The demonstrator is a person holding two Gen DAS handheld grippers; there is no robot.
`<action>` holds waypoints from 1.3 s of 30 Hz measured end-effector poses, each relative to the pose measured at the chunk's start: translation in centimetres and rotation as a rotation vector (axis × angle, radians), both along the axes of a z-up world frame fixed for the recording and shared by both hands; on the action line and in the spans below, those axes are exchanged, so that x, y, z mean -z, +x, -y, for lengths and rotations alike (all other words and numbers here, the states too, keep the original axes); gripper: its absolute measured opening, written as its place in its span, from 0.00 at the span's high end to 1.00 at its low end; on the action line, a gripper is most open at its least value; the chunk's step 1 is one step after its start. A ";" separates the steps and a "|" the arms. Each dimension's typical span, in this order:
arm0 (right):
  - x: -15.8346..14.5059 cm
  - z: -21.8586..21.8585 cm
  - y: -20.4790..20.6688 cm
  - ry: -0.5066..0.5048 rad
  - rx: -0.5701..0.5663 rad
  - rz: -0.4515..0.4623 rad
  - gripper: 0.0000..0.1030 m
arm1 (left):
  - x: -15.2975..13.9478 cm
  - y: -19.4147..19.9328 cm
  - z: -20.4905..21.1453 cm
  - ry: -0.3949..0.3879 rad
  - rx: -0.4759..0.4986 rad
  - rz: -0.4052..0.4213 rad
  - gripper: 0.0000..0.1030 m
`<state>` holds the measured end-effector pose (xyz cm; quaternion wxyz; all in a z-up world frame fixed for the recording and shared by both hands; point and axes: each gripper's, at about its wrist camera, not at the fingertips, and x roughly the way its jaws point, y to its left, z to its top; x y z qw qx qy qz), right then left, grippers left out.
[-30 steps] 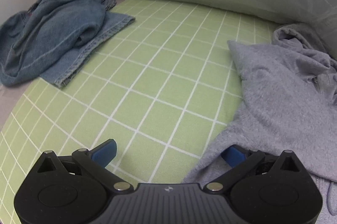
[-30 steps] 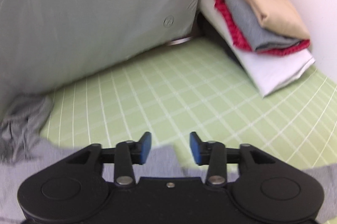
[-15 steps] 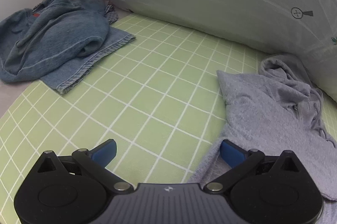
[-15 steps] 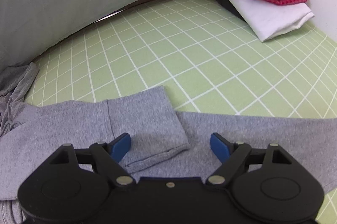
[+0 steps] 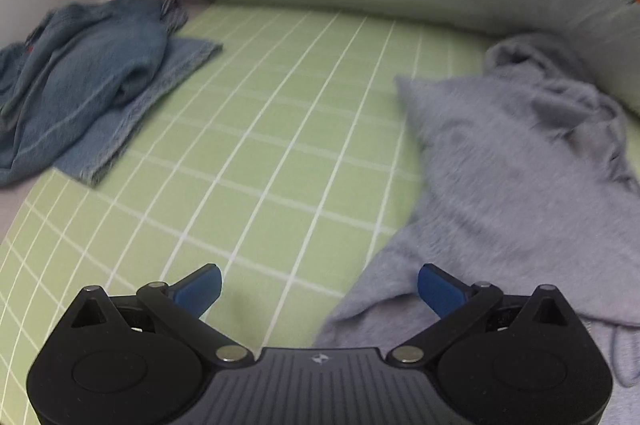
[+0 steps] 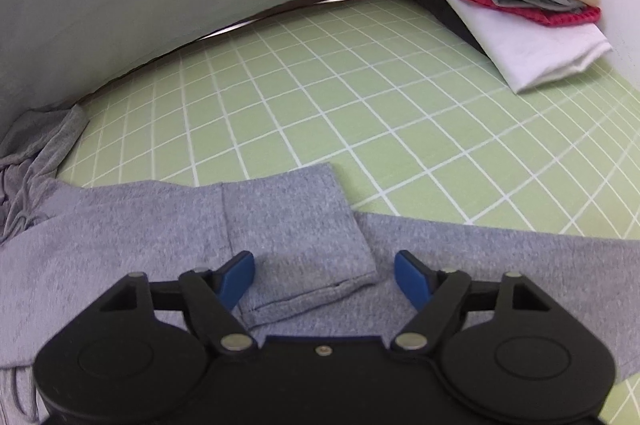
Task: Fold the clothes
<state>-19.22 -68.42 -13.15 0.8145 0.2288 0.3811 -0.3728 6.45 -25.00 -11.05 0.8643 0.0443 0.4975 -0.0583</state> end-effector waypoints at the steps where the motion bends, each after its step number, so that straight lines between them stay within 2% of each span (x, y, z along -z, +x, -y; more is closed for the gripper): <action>1: -0.1 -0.1 0.0 -0.007 -0.018 -0.002 0.40 | 0.3 0.0 -0.3 -0.013 -0.009 -0.013 0.00; 2: -0.1 -0.2 0.1 -0.014 -0.034 -0.005 0.44 | 0.4 -0.1 -0.5 -0.020 -0.012 -0.015 0.00; 5: -0.4 0.0 -0.2 -0.003 -0.046 0.015 0.68 | 0.6 -0.4 -0.6 -0.016 0.005 -0.003 0.00; 6: -0.5 0.1 -0.4 0.009 -0.036 0.027 0.80 | 0.6 -0.4 -0.6 -0.016 0.008 -0.004 0.00; 7: -0.6 0.2 -0.6 0.018 -0.026 0.040 0.85 | 0.5 -0.3 -0.5 -0.015 0.010 -0.004 0.00; 14: -3.6 -1.9 -1.0 -0.024 -0.031 0.128 0.85 | 0.6 -0.4 -0.5 -0.016 0.015 0.001 0.00; 18: -5.5 -4.2 0.0 0.004 -0.063 0.217 0.86 | 0.6 -0.4 -0.5 -0.016 0.019 0.004 0.00; 24: -6.3 -9.0 3.9 0.136 -0.142 0.322 0.86 | 0.6 -0.3 -0.6 -0.014 0.060 -0.006 0.00; 26: -6.6 -10.9 5.3 0.201 -0.216 0.374 0.86 | 0.6 -0.4 -0.7 -0.015 0.081 -0.004 0.00; 27: -6.8 -11.7 5.7 0.247 -0.258 0.417 0.84 | 0.6 -0.5 -0.8 -0.016 0.091 -0.003 0.00; 29: -7.0 -12.8 6.4 0.329 -0.300 0.479 0.69 | 0.6 -0.6 -0.8 -0.017 0.101 0.002 0.00; 30: -7.0 -13.1 6.5 0.356 -0.303 0.493 0.44 | 0.7 -0.6 -0.8 -0.017 0.103 0.004 0.00; 31: -7.1 -13.3 6.5 0.335 -0.291 0.471 0.23 | 0.7 -0.6 -0.9 -0.018 0.103 0.006 0.00; 33: -7.1 -13.6 6.5 0.287 -0.268 0.422 0.18 | 0.7 -0.6 -0.8 -0.018 0.100 0.006 0.00; 35: -7.1 -13.5 6.2 0.181 -0.258 0.326 0.10 | 0.6 -0.5 -0.8 -0.018 0.098 0.000 0.00; 36: -7.0 -13.2 5.7 0.127 -0.239 0.295 0.00 | 0.6 -0.4 -0.8 -0.017 0.098 -0.007 0.00; 39: -6.4 -11.6 3.5 0.013 -0.180 0.234 0.00 | 0.0 -0.4 -0.9 -0.024 0.074 -0.023 0.00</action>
